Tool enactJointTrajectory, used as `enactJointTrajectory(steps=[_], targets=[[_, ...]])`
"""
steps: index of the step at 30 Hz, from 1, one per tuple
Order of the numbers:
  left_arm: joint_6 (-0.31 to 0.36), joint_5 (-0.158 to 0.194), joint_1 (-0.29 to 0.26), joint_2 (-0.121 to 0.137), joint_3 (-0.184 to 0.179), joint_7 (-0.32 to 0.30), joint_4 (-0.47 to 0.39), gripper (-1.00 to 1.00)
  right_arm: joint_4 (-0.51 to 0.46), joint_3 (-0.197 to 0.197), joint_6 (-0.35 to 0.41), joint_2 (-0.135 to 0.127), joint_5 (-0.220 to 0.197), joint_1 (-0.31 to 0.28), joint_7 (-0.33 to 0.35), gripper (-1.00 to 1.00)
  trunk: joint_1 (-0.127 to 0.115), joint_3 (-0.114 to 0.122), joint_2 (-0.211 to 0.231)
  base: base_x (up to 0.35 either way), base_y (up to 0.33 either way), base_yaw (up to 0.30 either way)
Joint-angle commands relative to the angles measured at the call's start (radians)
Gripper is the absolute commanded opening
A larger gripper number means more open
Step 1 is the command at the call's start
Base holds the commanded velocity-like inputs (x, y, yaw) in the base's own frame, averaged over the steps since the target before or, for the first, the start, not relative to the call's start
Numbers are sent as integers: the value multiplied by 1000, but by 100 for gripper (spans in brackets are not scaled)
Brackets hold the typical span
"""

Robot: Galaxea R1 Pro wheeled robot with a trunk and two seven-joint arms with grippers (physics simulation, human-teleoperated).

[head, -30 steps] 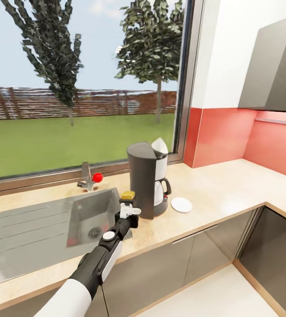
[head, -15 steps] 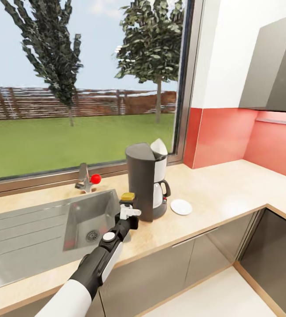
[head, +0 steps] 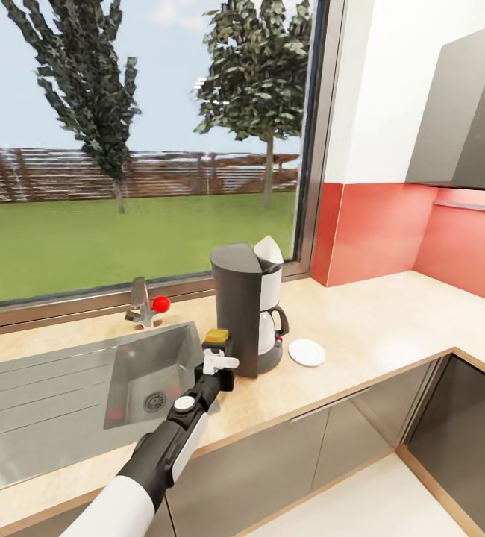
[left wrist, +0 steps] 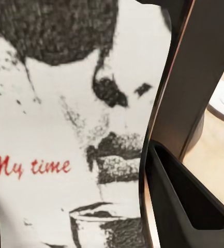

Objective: Set up a coffee station on the kitchen countertop: keep the coffee maker on the countertop, move the bottle of coffee from the kitchen shelf to the counter next to the coffee maker, place a paper coffee filter on top of the coffee maker, put the saucer next to the coffee maker with the coffee cup on the saucer, and place the electric kettle next to the coffee maker.

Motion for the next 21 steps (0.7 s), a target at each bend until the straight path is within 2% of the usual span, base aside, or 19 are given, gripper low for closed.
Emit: enactJointTrajectory(steps=[1, 6, 7, 21], targets=[[5, 8, 0, 0, -4, 6, 0, -100, 1, -7, -5, 1, -4, -1, 0, 100, 1, -2, -2, 0, 0, 0], [6, 8, 1, -1, -5, 6, 2, -100, 1, -7, -5, 1, -4, -1, 0, 100, 1, -2, -2, 0, 0, 0], [6, 7, 1, -1, -5, 6, 2, 100, 1, -7, -5, 1, -4, -1, 0, 100, 1, -2, -2, 0, 0, 0], [2, 8, 3, 1, -4, 6, 1, 100, 2, -7, -5, 1, -4, -1, 0, 100, 1, -2, -2, 0, 0, 0]])
